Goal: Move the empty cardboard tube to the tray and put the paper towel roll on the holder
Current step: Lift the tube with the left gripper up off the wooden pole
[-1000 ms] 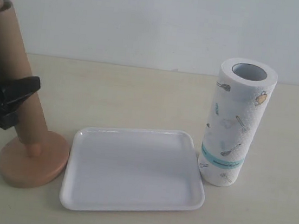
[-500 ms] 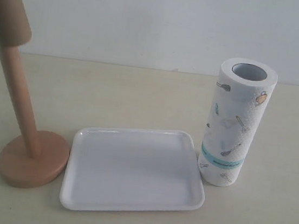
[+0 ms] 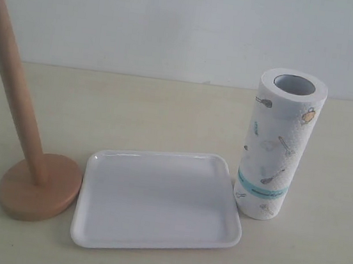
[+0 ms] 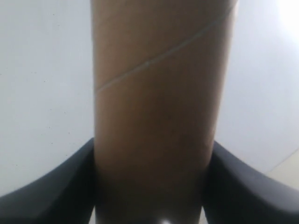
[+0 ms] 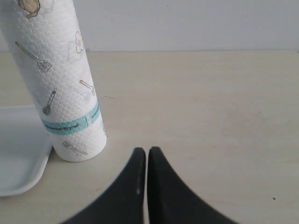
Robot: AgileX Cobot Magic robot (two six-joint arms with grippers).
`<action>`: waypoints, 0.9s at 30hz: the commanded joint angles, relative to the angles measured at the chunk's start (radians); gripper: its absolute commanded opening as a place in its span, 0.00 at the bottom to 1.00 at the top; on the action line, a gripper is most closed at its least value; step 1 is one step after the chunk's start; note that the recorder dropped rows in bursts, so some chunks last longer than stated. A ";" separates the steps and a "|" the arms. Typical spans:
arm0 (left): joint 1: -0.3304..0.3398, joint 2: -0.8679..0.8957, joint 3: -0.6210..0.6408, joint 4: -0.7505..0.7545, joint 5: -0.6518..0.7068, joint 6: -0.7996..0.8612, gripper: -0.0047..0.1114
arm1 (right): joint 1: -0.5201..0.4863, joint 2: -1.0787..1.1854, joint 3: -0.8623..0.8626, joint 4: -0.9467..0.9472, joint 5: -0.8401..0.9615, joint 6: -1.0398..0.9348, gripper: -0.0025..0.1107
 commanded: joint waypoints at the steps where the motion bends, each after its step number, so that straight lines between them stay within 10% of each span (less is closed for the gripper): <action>1: 0.000 -0.009 -0.053 0.122 -0.035 -0.176 0.08 | -0.002 -0.005 -0.001 -0.004 -0.004 0.000 0.03; 14: -0.011 -0.009 -0.061 0.348 -0.056 -0.259 0.08 | -0.002 -0.005 -0.001 -0.004 -0.004 0.000 0.03; 27: -0.294 0.040 -0.061 0.321 0.058 -0.289 0.08 | -0.002 -0.005 -0.001 -0.004 -0.004 0.000 0.03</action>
